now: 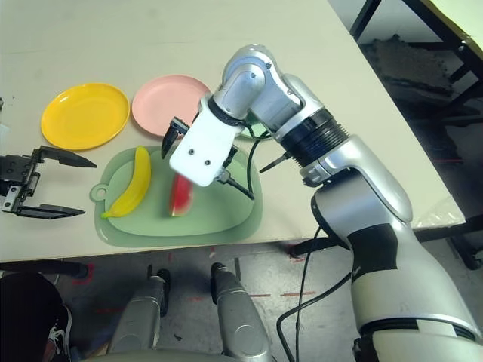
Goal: Place the fruits into color-matched plates.
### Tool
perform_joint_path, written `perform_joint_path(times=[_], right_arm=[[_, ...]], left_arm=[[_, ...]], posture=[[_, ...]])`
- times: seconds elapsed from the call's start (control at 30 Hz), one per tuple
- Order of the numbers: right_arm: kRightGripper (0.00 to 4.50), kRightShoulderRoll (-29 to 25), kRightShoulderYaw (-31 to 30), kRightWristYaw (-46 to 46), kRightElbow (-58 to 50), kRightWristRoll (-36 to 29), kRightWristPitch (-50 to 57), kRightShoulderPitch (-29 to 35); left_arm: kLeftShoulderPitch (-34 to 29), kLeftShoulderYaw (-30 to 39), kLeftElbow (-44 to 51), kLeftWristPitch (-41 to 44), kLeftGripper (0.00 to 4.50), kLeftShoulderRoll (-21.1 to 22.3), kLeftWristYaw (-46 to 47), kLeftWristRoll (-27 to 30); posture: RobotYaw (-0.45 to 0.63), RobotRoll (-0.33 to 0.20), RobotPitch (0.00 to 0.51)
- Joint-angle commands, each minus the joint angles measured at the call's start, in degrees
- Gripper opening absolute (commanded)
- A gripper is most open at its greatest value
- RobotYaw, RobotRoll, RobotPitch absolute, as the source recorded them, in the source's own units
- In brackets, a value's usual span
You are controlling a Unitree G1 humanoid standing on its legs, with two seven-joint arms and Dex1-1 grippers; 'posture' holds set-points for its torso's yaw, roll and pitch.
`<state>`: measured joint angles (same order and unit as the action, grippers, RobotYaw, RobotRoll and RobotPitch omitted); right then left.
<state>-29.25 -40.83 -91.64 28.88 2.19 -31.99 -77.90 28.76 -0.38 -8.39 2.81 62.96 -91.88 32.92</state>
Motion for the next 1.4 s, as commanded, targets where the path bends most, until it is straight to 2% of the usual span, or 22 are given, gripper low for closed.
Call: perform_joint_path(times=[0.03, 0.33, 0.57, 0.8, 0.9, 1.07, 1.1, 1.27, 1.4], right_arm=[[4.48, 1.2, 1.1, -0.5, -0.8, 1.5, 0.8, 1.6], [4.48, 3.1, 0.2, 0.4, -2.2, 4.7, 2.0, 7.1], [4.48, 4.6, 0.4, 2.2, 0.5, 8.6, 1.2, 8.0], [4.48, 4.6, 0.6, 2.4, 0.6, 9.8, 1.8, 8.6], [4.03, 4.2, 0.8, 1.6, -0.3, 9.6, 2.5, 9.3], [2.34, 4.1, 1.6, 0.3, -1.5, 8.8, 3.6, 10.1], [2.21, 4.1, 1.7, 0.2, -1.7, 8.8, 3.9, 10.1], [2.21, 4.0, 2.3, -0.3, -1.7, 8.7, 5.0, 10.1], [2.21, 2.7, 1.8, -0.9, -2.3, 6.2, 7.3, 8.9]], left_arm=[[-0.8, -0.1, 1.4, 0.1, 4.50, 0.4, -0.6, -0.5], [-2.4, 1.4, 2.1, 0.3, 4.50, -0.5, -0.6, -1.2], [-4.0, 2.9, 1.8, -0.5, 4.50, -0.4, -0.6, -1.3], [-4.5, 3.0, 1.0, -1.5, 4.50, -0.2, -0.6, -1.3], [-4.1, 2.5, 0.0, -2.2, 4.50, -0.2, -0.6, -1.4], [-3.4, 1.7, -1.3, -3.4, 4.50, -0.1, -0.6, -1.4], [-3.3, 1.5, -1.6, -3.6, 4.50, 0.0, -0.6, -1.4], [-2.9, 0.9, -2.4, -4.2, 4.50, 0.1, -0.6, -1.4], [-2.5, 0.6, -3.0, -4.6, 4.50, 0.2, -0.6, -1.4]], posture=[[-0.05, 0.000, 0.320], [-0.04, 0.000, 0.319], [-0.02, 0.000, 0.316], [-0.02, 0.000, 0.315], [-0.03, 0.000, 0.317], [-0.04, 0.000, 0.319], [-0.04, 0.000, 0.319], [-0.04, 0.000, 0.320], [-0.05, 0.000, 0.318]])
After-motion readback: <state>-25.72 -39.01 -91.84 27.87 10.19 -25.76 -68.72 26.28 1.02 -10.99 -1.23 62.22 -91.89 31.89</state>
